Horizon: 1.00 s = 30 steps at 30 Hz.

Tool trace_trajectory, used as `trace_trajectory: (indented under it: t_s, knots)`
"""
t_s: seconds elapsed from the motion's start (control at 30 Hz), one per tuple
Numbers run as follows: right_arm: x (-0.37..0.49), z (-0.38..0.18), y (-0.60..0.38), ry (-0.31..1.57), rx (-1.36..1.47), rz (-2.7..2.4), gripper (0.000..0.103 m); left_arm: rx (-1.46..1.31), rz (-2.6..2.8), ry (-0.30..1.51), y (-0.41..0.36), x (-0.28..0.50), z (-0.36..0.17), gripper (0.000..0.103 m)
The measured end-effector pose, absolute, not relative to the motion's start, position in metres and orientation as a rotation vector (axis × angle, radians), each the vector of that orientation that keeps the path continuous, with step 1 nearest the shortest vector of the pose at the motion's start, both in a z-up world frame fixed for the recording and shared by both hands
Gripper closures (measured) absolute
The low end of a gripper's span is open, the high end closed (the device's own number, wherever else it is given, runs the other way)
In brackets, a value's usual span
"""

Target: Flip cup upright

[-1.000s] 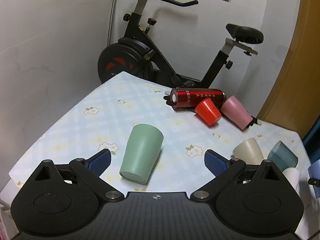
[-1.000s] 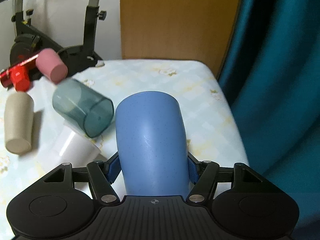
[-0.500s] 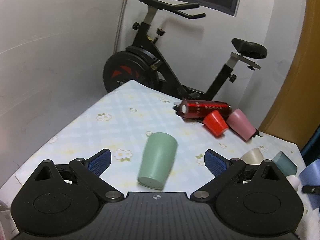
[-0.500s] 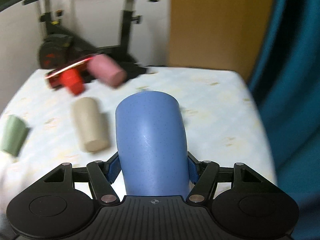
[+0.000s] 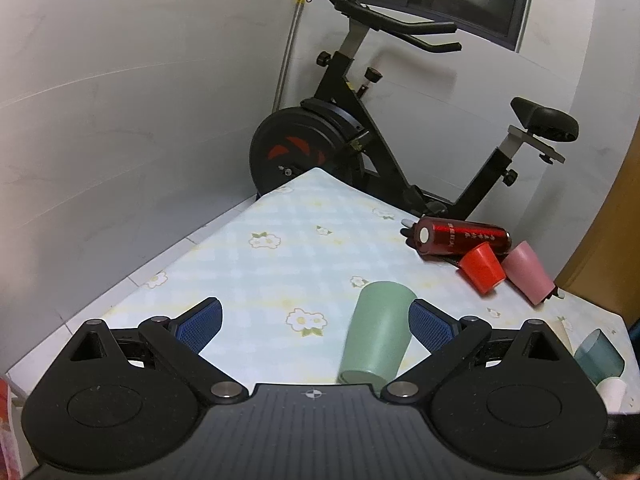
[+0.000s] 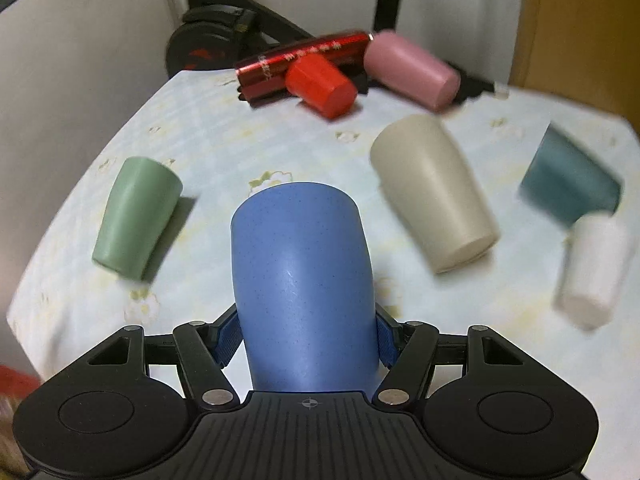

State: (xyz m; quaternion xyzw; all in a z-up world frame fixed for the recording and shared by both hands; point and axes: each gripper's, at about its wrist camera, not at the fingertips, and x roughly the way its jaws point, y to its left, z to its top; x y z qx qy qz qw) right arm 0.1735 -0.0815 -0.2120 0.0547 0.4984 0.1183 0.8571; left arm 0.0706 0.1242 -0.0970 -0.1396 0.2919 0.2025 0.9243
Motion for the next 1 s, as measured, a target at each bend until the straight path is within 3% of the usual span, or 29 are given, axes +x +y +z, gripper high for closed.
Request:
trace_trajectory:
  t_s: [0.6, 0.83, 1.0]
  knots:
    - [0.186, -0.243, -0.055, 1.074, 0.125, 0.266, 0.040, -0.261, 0.395, 0.612, 0.120, 0.069, -0.102, 0.002]
    - [0.184, -0.235, -0.060, 1.060, 0.091, 0.302, 0.024, -0.259, 0.373, 0.620, 0.117, 0.072, -0.101, 0.002]
    - [0.174, -0.217, -0.073, 0.984, 0.083, 0.359, 0.024, -0.256, 0.356, 0.624, 0.110, 0.074, -0.102, 0.002]
